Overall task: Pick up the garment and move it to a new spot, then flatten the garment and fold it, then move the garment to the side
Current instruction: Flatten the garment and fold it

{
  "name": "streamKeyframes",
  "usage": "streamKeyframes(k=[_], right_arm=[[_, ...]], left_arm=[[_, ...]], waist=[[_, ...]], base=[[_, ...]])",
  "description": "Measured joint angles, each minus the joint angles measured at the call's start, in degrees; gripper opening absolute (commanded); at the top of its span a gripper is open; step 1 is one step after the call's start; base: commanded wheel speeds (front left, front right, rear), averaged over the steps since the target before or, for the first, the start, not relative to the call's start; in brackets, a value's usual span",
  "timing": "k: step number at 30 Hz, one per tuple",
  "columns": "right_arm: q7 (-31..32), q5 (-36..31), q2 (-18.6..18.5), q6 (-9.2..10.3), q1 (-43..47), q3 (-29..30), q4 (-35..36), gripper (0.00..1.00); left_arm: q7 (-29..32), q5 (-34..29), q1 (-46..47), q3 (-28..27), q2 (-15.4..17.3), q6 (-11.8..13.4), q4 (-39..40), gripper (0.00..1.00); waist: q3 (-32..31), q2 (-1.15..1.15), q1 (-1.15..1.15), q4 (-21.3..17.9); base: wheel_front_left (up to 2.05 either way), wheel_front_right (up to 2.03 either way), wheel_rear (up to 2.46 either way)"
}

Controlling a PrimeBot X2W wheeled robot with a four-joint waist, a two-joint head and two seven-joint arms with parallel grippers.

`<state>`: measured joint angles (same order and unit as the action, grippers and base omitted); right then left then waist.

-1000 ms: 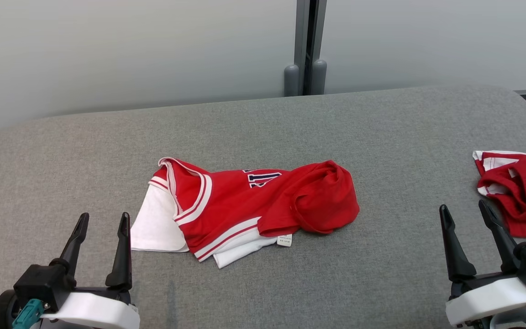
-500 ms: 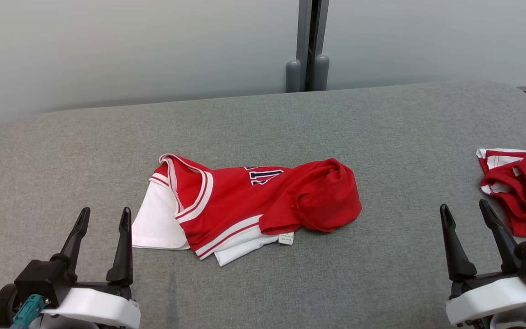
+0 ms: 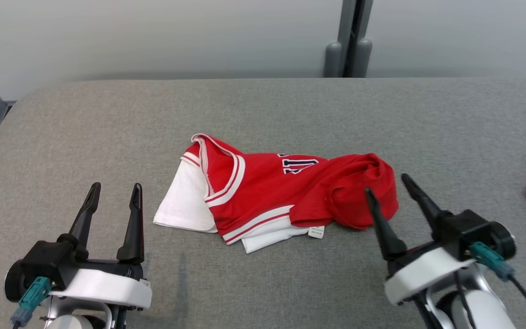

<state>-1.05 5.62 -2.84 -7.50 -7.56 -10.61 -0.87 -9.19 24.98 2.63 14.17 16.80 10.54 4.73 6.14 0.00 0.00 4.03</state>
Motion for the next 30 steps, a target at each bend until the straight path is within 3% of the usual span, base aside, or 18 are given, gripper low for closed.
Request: streamKeyframes(k=[8, 9, 10, 23, 24, 25, 26, 27, 30], right_arm=[[2.0, 3.41, -2.37, 0.0, -11.34, -17.73, -9.76, 1.0], [2.0, 3.41, -2.37, 0.0, -11.34, -17.73, -9.76, 1.0], [2.71, 4.7, -2.74, 0.0, -14.07, -21.78, -12.76, 1.0], [3.81, 11.21, -3.91, 0.0, -27.04, -36.78, -30.92, 0.97], [3.56, 11.71, -3.76, 0.0, -27.62, -37.49, -31.99, 0.45], [3.48, 12.06, -3.61, 0.0, -28.27, -38.16, -33.15, 0.22], [3.3, 12.55, -3.5, 0.0, -28.98, -38.69, -34.05, 0.22], [2.85, 13.03, -3.42, 0.0, -29.63, -39.1, -34.85, 0.0], [0.71, 14.78, -3.07, 0.0, -31.17, -39.4, -36.0, 0.0]], left_arm=[[-1.71, -0.11, 3.71, 1.63, -1.44, -1.52, -2.14, 1.0], [-1.71, -0.11, 3.71, 1.63, -1.44, -1.52, -2.14, 1.0], [-2.19, -0.11, 4.61, 1.83, -1.75, -1.93, -2.81, 1.0], [-4.28, -0.08, 7.58, 2.93, -3.49, -3.71, -7.04, 1.0], [-4.42, -0.07, 7.84, 2.91, -3.53, -3.87, -7.31, 1.0], [-4.46, -0.03, 8.1, 2.9, -3.59, -3.92, -7.53, 1.0], [-4.53, 0.02, 8.34, 2.88, -3.64, -3.98, -7.71, 1.0], [-4.61, 0.02, 8.48, 2.88, -3.67, -4.03, -7.93, 1.0], [-4.95, 0.01, 8.71, 2.8, -3.79, -4.43, -8.46, 1.0]], waist=[[4.3, 0.0, 0.0, 4.62], [4.3, 0.0, 0.0, 4.62], [5.46, 0.0, 0.0, 5.62], [9.74, 0.0, 0.0, 9.12], [9.88, 0.0, 0.0, 9.12], [10.0, 0.0, 0.0, 9.11], [10.12, 0.0, 0.0, 9.1], [10.21, 0.0, 0.0, 9.08], [10.44, 0.0, 0.0, 8.98]], base=[[0.0, 0.0, 0.0], [0.0, 0.0, 0.0], [0.0, 0.0, 0.0], [0.0, 0.0, 0.0], [0.0, 0.0, 0.0], [0.0, 0.0, 0.0], [0.0, 0.0, 0.0], [0.0, 0.0, 0.0], [0.0, 0.0, 0.0]])
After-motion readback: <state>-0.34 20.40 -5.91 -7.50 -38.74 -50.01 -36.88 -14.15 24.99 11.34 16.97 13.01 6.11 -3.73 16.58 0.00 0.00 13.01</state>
